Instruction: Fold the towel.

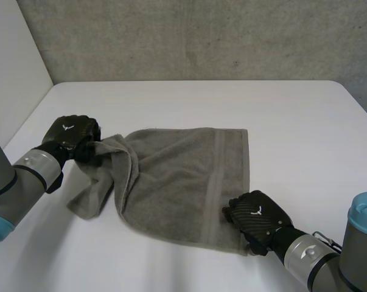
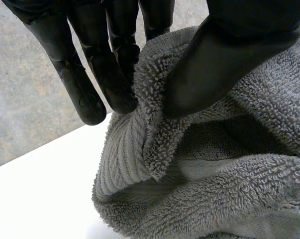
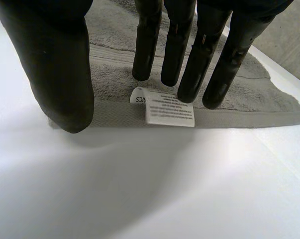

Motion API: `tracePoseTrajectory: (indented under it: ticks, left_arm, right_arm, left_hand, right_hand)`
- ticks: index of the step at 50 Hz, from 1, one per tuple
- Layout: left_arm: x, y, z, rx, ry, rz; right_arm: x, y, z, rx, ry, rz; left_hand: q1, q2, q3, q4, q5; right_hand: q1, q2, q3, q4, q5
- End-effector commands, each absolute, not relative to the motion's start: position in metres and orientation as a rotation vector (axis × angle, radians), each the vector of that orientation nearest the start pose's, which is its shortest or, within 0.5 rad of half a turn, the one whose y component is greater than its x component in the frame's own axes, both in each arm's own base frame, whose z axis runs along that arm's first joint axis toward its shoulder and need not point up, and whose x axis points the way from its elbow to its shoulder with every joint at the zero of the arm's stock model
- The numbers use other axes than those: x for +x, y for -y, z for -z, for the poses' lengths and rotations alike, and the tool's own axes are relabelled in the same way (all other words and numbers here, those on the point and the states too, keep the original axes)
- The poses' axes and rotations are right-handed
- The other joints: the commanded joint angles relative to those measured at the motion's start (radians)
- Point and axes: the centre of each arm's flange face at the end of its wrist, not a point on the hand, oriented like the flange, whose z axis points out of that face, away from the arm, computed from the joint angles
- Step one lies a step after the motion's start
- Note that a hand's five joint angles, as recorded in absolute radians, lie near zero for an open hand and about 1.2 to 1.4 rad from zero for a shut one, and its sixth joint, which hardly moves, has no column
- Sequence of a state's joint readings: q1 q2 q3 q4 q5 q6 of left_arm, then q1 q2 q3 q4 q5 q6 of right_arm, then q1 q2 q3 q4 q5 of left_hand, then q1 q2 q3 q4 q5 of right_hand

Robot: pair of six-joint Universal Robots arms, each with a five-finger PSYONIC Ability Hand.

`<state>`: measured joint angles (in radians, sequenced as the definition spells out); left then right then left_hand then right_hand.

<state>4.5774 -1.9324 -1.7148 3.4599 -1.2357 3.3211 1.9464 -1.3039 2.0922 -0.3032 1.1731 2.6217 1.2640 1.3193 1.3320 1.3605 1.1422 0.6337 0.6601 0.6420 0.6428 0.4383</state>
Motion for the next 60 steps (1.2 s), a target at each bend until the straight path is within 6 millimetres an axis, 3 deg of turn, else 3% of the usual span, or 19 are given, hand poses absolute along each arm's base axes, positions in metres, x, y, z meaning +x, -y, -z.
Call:
tracePoseTrajectory:
  ticks: [1, 18, 40, 43, 45, 50, 60]
  left_arm:
    - [-0.206, 0.318, -0.176, 0.759, -2.479, 2.152]
    - [-0.207, 0.318, -0.173, 0.763, -2.490, 2.142]
    - [-0.207, 0.317, -0.172, 0.768, -2.495, 2.138]
    - [-0.207, 0.317, -0.172, 0.765, -2.495, 2.139]
    - [-0.207, 0.317, -0.172, 0.767, -2.495, 2.137]
    - [-0.207, 0.317, -0.172, 0.765, -2.496, 2.138]
    - [-0.207, 0.317, -0.172, 0.765, -2.495, 2.139]
  right_arm:
    - [0.248, 0.172, -0.116, -1.325, -2.072, 1.486]
    - [0.250, 0.174, -0.116, -1.309, -2.070, 1.487]
    - [0.253, 0.175, -0.110, -1.318, -2.083, 1.461]
    - [0.254, 0.174, -0.110, -1.320, -2.074, 1.463]
    - [0.258, 0.171, -0.111, -1.332, -2.054, 1.463]
    - [0.265, 0.168, -0.115, -1.332, -2.022, 1.463]
    - [0.274, 0.165, -0.119, -1.306, -1.991, 1.460]
  left_hand:
    - [0.132, 0.077, 0.064, 0.036, 0.080]
    - [0.132, 0.077, 0.064, 0.036, 0.080]
    - [0.132, 0.077, 0.064, 0.036, 0.080]
    - [0.132, 0.077, 0.064, 0.036, 0.080]
    - [0.132, 0.077, 0.064, 0.036, 0.080]
    - [0.132, 0.077, 0.064, 0.036, 0.080]
    - [0.132, 0.077, 0.064, 0.036, 0.080]
  right_hand:
    - [-0.014, -0.041, -0.023, -0.023, 0.006]
    - [0.100, 0.074, 0.092, 0.091, 0.121]
    - [0.065, 0.038, 0.057, 0.056, 0.086]
    - [0.150, 0.124, 0.142, 0.141, 0.171]
    - [0.424, 0.398, 0.416, 0.415, 0.445]
    - [0.762, 0.735, 0.753, 0.753, 0.783]
    - [0.763, 0.736, 0.754, 0.753, 0.783]
